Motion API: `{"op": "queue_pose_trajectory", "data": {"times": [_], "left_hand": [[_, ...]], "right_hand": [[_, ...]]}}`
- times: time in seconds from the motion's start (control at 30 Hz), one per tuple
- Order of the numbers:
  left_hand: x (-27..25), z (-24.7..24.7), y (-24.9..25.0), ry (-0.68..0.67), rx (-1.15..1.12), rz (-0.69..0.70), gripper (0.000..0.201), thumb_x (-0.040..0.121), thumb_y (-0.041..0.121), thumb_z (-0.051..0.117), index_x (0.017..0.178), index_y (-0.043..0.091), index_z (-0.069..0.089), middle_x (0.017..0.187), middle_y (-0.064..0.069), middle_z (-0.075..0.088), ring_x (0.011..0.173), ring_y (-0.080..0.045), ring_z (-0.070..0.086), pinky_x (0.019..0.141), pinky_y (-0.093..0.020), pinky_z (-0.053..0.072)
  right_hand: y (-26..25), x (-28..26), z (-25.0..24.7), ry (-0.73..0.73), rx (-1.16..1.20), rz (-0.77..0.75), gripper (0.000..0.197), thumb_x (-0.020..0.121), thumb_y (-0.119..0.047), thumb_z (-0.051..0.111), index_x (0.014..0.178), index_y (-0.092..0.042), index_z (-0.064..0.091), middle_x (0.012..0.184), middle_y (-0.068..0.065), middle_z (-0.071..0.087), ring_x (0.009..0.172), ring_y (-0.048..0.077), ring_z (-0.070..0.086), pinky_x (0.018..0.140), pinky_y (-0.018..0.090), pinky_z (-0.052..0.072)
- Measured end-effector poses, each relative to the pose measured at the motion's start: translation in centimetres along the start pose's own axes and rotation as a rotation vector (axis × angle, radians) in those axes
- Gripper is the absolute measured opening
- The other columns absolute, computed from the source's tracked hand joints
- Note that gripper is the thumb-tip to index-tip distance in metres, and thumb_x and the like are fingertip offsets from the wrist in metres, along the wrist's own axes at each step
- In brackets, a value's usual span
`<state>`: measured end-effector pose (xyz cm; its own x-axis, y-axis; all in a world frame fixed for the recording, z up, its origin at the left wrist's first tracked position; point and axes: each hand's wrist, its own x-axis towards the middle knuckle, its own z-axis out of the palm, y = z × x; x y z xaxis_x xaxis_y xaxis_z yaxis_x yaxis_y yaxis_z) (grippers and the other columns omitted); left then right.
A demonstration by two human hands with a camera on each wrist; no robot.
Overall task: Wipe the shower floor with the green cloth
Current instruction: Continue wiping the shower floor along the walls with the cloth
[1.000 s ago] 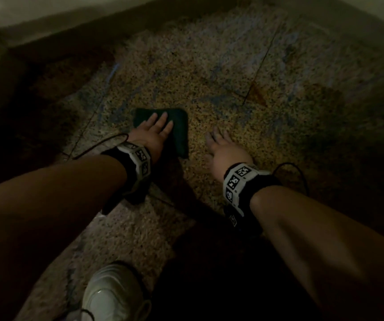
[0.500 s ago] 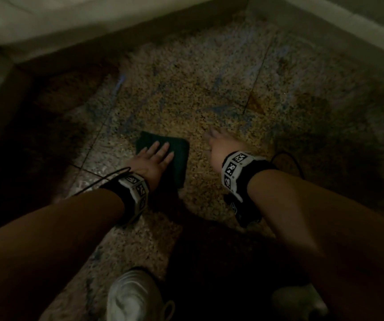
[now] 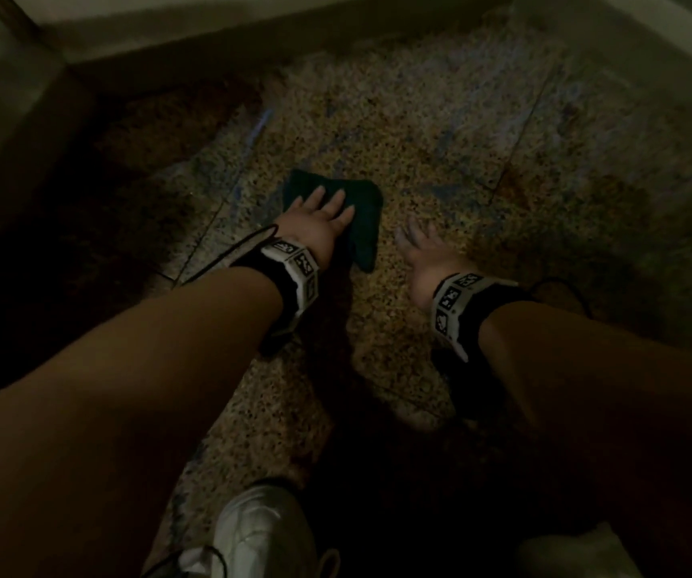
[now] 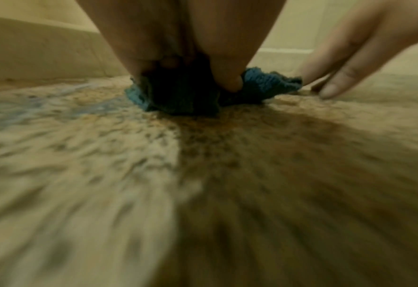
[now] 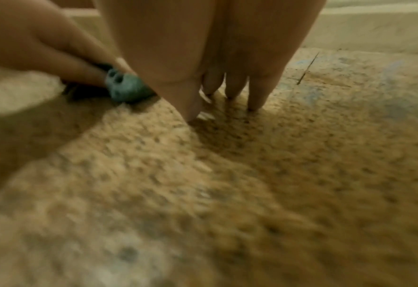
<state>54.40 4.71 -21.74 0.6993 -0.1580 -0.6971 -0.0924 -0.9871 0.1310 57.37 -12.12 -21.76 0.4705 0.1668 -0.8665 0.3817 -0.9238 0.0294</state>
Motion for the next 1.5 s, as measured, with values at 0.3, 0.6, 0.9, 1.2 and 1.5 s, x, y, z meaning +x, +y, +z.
{"op": "queue_pose_trajectory", "data": {"times": [0.3, 0.6, 0.9, 1.2, 1.5], "left_hand": [[-4.2, 4.2, -1.6, -0.067, -0.010, -0.016, 0.071, 0.099, 0.017, 0.042, 0.151, 0.023, -0.006, 0.157, -0.001, -0.017, 0.145, -0.025, -0.013, 0.117, -0.037, -0.002], [-0.2, -1.3, -2.8, -0.029, -0.081, -0.131, 0.074, 0.096, 0.000, 0.040, 0.152, 0.023, -0.003, 0.157, 0.000, -0.016, 0.145, -0.025, -0.011, 0.117, -0.040, 0.003], [-2.4, 1.2, -3.2, -0.094, -0.053, -0.151, 0.076, 0.095, -0.002, 0.040, 0.151, 0.023, -0.005, 0.157, 0.000, -0.019, 0.145, -0.025, -0.013, 0.117, -0.042, 0.003], [-3.5, 2.5, -4.8, -0.126, -0.044, -0.164, 0.079, 0.094, -0.007, 0.038, 0.151, 0.027, -0.005, 0.156, 0.005, -0.021, 0.145, -0.022, -0.014, 0.119, -0.041, 0.006], [-0.3, -2.6, -6.3, -0.124, -0.040, -0.289, 0.078, 0.096, -0.002, 0.043, 0.151, 0.025, -0.006, 0.157, 0.002, -0.018, 0.145, -0.024, -0.010, 0.115, -0.046, 0.013]], "right_hand": [[-2.4, 0.9, -2.8, 0.095, -0.026, 0.002, 0.078, 0.097, -0.016, 0.045, 0.151, -0.018, -0.011, 0.157, 0.003, -0.020, 0.145, 0.027, -0.011, 0.118, 0.045, 0.009], [-2.2, 1.4, -2.6, -0.003, 0.021, -0.029, 0.084, 0.097, -0.017, 0.050, 0.150, -0.021, -0.015, 0.156, 0.002, -0.025, 0.145, 0.028, -0.014, 0.119, 0.043, 0.005], [-3.2, 0.7, -3.0, 0.022, -0.101, 0.018, 0.067, 0.100, -0.017, 0.044, 0.151, -0.007, 0.002, 0.158, 0.015, -0.004, 0.144, 0.036, 0.007, 0.114, 0.052, 0.020], [-5.7, 2.2, -3.8, 0.110, -0.148, -0.140, 0.073, 0.096, -0.008, 0.040, 0.152, -0.016, -0.007, 0.157, 0.003, -0.020, 0.145, 0.027, -0.012, 0.118, 0.046, 0.008], [-6.5, 2.5, -4.5, 0.026, -0.174, -0.106, 0.084, 0.095, -0.013, 0.051, 0.150, -0.012, -0.012, 0.156, 0.006, -0.024, 0.145, 0.033, -0.012, 0.115, 0.049, 0.013]]}}
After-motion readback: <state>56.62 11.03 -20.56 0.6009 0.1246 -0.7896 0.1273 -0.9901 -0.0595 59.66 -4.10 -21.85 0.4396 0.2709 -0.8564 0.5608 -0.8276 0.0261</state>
